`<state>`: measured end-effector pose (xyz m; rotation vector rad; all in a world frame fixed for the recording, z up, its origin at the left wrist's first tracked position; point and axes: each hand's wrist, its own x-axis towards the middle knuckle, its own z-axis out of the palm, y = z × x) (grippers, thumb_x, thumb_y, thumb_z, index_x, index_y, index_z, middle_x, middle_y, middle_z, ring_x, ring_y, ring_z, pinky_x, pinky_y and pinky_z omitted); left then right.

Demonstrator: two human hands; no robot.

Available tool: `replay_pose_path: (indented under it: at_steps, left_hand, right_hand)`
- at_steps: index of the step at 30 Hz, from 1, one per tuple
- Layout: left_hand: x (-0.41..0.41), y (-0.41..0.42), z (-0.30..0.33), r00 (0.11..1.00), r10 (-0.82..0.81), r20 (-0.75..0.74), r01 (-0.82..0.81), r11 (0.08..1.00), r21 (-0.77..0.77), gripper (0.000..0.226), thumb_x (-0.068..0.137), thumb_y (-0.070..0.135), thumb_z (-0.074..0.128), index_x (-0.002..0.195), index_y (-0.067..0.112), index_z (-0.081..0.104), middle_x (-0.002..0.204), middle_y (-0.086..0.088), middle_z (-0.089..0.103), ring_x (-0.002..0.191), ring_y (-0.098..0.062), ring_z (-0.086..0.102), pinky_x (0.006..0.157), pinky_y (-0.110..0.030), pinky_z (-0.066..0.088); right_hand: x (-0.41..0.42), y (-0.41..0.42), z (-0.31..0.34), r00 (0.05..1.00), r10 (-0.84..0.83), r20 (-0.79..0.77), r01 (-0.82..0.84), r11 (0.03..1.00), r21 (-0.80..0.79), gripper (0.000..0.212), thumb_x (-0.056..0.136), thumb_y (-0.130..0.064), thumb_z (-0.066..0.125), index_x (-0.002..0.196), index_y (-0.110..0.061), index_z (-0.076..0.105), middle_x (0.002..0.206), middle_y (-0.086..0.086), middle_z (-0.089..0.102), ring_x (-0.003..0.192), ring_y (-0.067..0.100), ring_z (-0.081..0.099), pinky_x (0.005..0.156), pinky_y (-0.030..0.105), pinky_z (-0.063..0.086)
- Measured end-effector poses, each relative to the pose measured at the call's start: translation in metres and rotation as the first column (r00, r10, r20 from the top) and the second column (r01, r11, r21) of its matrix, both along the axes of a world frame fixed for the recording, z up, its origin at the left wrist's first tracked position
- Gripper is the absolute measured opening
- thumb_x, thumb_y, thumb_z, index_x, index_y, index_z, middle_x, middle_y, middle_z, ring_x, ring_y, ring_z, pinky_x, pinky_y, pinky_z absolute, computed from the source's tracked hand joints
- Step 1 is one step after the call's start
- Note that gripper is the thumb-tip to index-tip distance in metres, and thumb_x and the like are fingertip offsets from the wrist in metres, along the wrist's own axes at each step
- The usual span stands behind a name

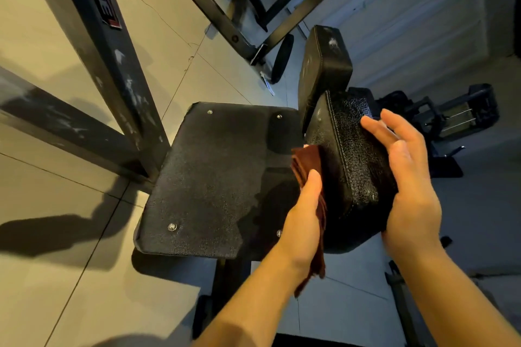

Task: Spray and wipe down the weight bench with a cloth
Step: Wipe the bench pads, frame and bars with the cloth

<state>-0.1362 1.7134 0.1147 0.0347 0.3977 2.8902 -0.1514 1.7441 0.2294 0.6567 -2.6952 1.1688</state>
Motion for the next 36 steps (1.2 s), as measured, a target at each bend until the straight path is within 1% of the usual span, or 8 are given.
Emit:
replay_pose_path:
  at_steps: [4,8,14,19,24,29,33,36]
  left_hand:
    - [-0.033,-0.028,0.019,0.999,0.047,0.002,-0.047,0.997,-0.069,0.059,0.095,0.055,0.039,0.132,0.011,0.055,0.134,-0.012,0.057,0.125,-0.03,0.053,0.112,-0.042,0.034]
    - [-0.057,-0.032,0.015,0.989,0.099,0.105,-0.097,0.995,-0.027,0.053,0.101,0.048,0.031,0.137,0.015,0.051,0.129,-0.007,0.06,0.114,-0.022,0.058,0.108,-0.04,0.04]
    - [-0.03,-0.007,0.002,0.987,0.05,0.154,-0.06,0.997,0.057,0.058,0.096,0.056,0.04,0.137,0.017,0.053,0.132,-0.009,0.061,0.121,-0.027,0.057,0.11,-0.047,0.039]
    - [-0.035,-0.023,0.023,0.988,0.154,0.017,-0.153,0.987,-0.042,0.039,0.102,0.038,0.038,0.129,0.015,0.055,0.134,-0.012,0.057,0.121,-0.022,0.055,0.106,-0.031,0.04]
    - [-0.061,-0.035,0.028,0.983,0.181,0.014,-0.181,0.983,0.032,0.051,0.102,0.046,0.028,0.125,0.013,0.06,0.123,-0.011,0.064,0.112,-0.023,0.06,0.104,-0.04,0.044]
    - [-0.062,-0.011,0.006,0.978,0.102,0.18,-0.11,0.993,0.034,0.057,0.098,0.051,0.039,0.133,0.01,0.056,0.127,-0.013,0.063,0.113,-0.026,0.06,0.102,-0.041,0.046]
    - [-0.031,0.04,-0.035,0.974,-0.092,0.208,0.071,0.992,0.107,0.106,0.06,0.077,0.068,0.145,0.019,0.043,0.141,-0.01,0.052,0.129,-0.031,0.049,0.114,-0.049,0.032]
    - [-0.004,0.039,-0.031,0.981,-0.037,0.192,0.033,0.999,0.023,0.085,0.077,0.069,0.05,0.147,0.022,0.04,0.144,-0.005,0.05,0.131,-0.026,0.047,0.116,-0.047,0.03]
  right_hand:
    - [-0.017,0.001,0.005,0.999,-0.045,0.014,0.043,0.996,0.074,0.024,0.103,-0.01,0.042,0.127,-0.01,0.045,0.105,-0.011,0.054,0.085,-0.024,0.056,0.084,0.002,0.041]
    - [-0.007,0.016,-0.012,0.995,-0.012,-0.103,0.007,0.999,-0.052,0.036,0.093,-0.043,0.048,0.124,-0.026,0.052,0.125,0.002,0.064,0.121,0.008,0.056,0.1,0.025,0.044]
    - [-0.003,0.022,-0.009,0.994,0.085,-0.073,-0.087,0.996,-0.027,0.039,0.096,-0.022,0.032,0.133,-0.017,0.046,0.131,0.0,0.059,0.119,0.001,0.055,0.091,0.011,0.044]
    - [-0.01,0.018,-0.011,0.996,0.049,-0.077,-0.054,0.997,-0.061,0.046,0.09,-0.056,0.052,0.124,-0.025,0.052,0.124,0.001,0.064,0.121,0.008,0.057,0.094,0.018,0.046]
    - [-0.025,0.017,-0.006,0.998,-0.038,-0.052,0.034,0.996,-0.078,0.028,0.102,-0.01,0.036,0.11,-0.029,0.054,0.101,-0.01,0.071,0.101,-0.005,0.063,0.08,0.011,0.047]
    - [-0.013,0.022,-0.012,0.997,0.019,-0.079,-0.026,0.996,-0.086,0.031,0.097,-0.021,0.035,0.124,-0.018,0.051,0.118,-0.004,0.066,0.113,0.001,0.059,0.09,0.015,0.045]
    - [0.0,0.018,-0.008,0.996,0.068,-0.05,-0.07,0.997,-0.035,0.042,0.096,-0.025,0.033,0.134,-0.013,0.044,0.131,0.003,0.057,0.116,-0.002,0.054,0.091,0.012,0.043]
    - [-0.002,0.016,-0.006,0.999,0.043,-0.03,-0.044,0.999,-0.013,0.039,0.094,-0.029,0.035,0.13,-0.021,0.045,0.13,0.0,0.057,0.115,-0.005,0.055,0.092,0.013,0.044]
